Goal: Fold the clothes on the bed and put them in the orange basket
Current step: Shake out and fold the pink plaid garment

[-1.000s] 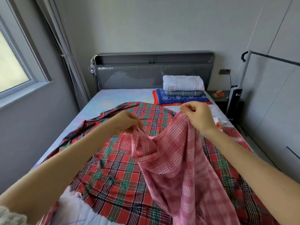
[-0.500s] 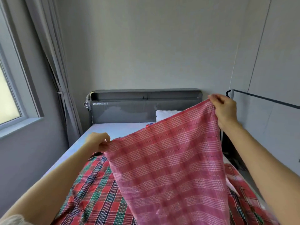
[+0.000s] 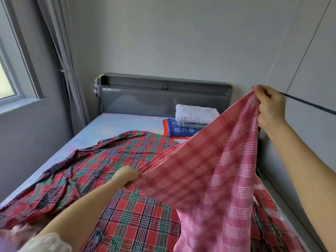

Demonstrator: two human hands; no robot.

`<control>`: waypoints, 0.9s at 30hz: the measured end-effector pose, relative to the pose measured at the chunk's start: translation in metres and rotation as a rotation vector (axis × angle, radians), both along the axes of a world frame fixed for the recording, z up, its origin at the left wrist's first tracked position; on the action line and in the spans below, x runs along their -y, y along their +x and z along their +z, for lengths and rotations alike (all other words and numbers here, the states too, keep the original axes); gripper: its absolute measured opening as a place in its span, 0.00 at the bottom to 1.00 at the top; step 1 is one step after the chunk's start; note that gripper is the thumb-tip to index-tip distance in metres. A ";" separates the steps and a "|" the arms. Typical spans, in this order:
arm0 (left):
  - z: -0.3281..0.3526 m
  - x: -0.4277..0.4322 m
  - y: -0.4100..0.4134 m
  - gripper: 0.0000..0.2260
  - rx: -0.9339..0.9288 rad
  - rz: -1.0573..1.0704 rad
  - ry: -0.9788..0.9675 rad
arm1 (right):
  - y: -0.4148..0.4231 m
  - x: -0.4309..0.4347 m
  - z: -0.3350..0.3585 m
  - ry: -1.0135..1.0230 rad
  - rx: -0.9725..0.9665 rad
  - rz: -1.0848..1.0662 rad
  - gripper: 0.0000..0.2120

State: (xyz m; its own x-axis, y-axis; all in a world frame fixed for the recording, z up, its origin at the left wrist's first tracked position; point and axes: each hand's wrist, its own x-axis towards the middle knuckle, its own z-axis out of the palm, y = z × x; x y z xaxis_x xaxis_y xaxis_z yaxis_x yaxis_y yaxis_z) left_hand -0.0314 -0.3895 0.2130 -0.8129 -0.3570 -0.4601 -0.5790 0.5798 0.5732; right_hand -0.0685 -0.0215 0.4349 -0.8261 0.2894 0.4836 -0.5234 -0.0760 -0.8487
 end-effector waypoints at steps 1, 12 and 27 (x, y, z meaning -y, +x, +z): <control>-0.006 0.001 -0.001 0.14 0.028 -0.013 -0.024 | -0.004 -0.003 -0.002 -0.008 0.007 0.004 0.16; -0.046 0.006 -0.016 0.14 -0.070 0.094 0.198 | -0.038 -0.011 -0.034 -0.016 0.108 -0.063 0.09; 0.083 0.066 -0.087 0.10 -0.340 0.069 -0.131 | -0.083 -0.037 -0.026 0.008 0.155 -0.225 0.05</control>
